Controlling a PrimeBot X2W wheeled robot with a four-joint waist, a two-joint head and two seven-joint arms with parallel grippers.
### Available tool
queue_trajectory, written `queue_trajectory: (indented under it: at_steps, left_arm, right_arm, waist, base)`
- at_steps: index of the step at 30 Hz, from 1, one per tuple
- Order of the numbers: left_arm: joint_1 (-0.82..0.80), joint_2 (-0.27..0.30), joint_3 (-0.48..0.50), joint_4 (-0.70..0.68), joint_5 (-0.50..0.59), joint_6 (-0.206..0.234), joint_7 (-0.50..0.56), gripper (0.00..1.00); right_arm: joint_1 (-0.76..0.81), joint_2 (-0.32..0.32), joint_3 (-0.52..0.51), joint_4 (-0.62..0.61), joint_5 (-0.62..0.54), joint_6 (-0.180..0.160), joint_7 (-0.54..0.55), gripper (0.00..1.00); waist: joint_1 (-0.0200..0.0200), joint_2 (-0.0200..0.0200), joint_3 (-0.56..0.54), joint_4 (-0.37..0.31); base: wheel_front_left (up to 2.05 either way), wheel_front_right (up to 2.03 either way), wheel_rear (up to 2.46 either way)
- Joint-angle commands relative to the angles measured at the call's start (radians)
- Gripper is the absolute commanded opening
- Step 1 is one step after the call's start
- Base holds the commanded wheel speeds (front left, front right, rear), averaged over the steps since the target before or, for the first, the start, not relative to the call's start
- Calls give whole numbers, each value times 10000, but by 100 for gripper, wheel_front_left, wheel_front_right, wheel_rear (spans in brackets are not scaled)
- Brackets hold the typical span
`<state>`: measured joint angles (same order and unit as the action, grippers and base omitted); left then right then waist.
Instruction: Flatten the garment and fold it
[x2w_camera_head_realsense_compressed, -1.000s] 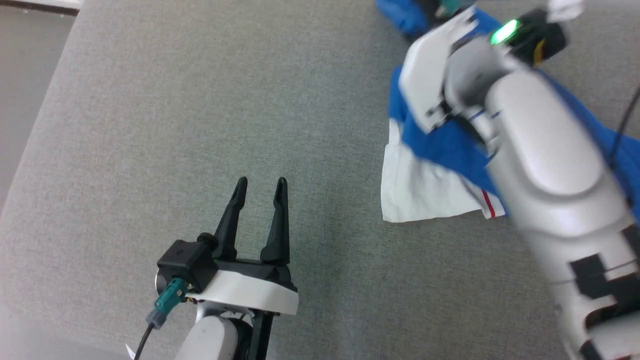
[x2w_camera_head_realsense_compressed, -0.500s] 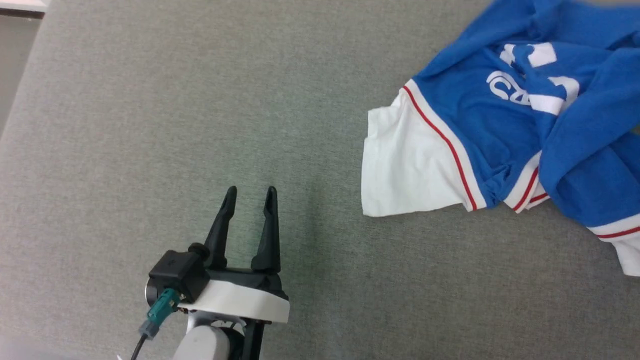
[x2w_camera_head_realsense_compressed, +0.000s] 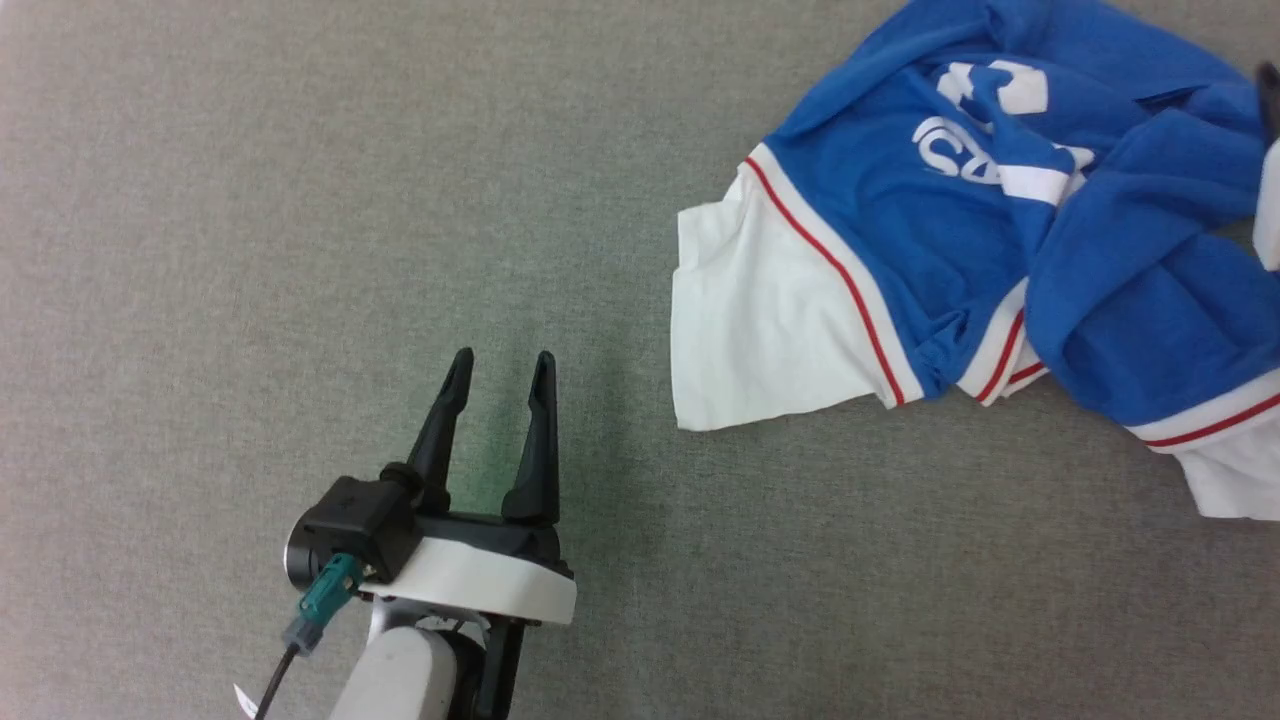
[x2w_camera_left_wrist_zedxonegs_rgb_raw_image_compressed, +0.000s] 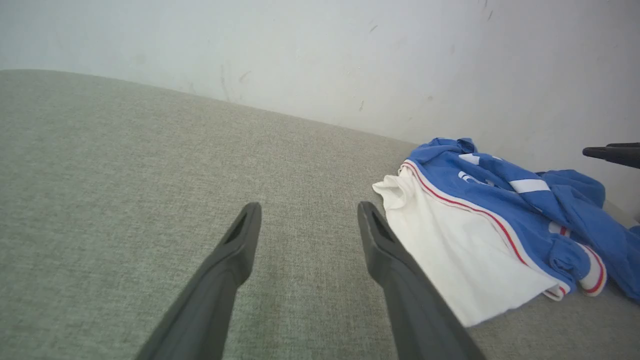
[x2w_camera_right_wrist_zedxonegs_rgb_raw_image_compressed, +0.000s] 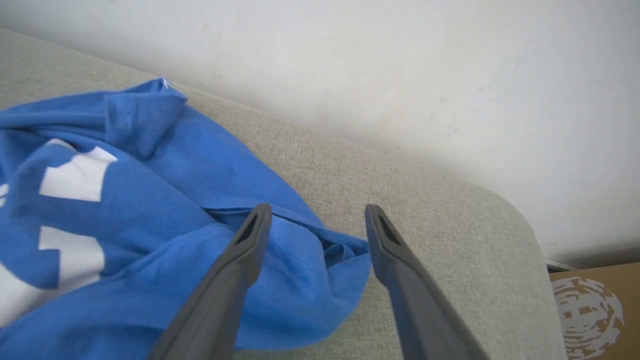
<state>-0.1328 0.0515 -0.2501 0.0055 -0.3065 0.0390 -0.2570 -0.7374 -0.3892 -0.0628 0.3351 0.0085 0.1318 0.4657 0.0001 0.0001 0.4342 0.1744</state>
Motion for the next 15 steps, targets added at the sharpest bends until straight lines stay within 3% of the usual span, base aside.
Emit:
queue_trajectory:
  at_steps: [1, 7, 15]
  left_arm:
    - [-14, -13, 80, 32, 76, -83, -47, 100]
    - [347, 42, 350, 35, 223, -171, -47, 100]
    - [1107, 174, 570, -37, 237, -168, -47, 100]
  right_arm:
    - [-82, 102, 9, -161, 127, -11, -183, 100]
    - [681, 750, -191, -1557, 737, -11, -1050, 100]
    - [3751, 2127, -1107, -4418, 563, -11, -2273, 100]
  waist:
    - [-1, -1, -367, -227]
    - [-1, -1, -1233, -547]
    - [-1, -1, -2138, -893]
  base:
    - [0, 0, 0]
    - [0, 0, 0]
    - [0, 0, 0]
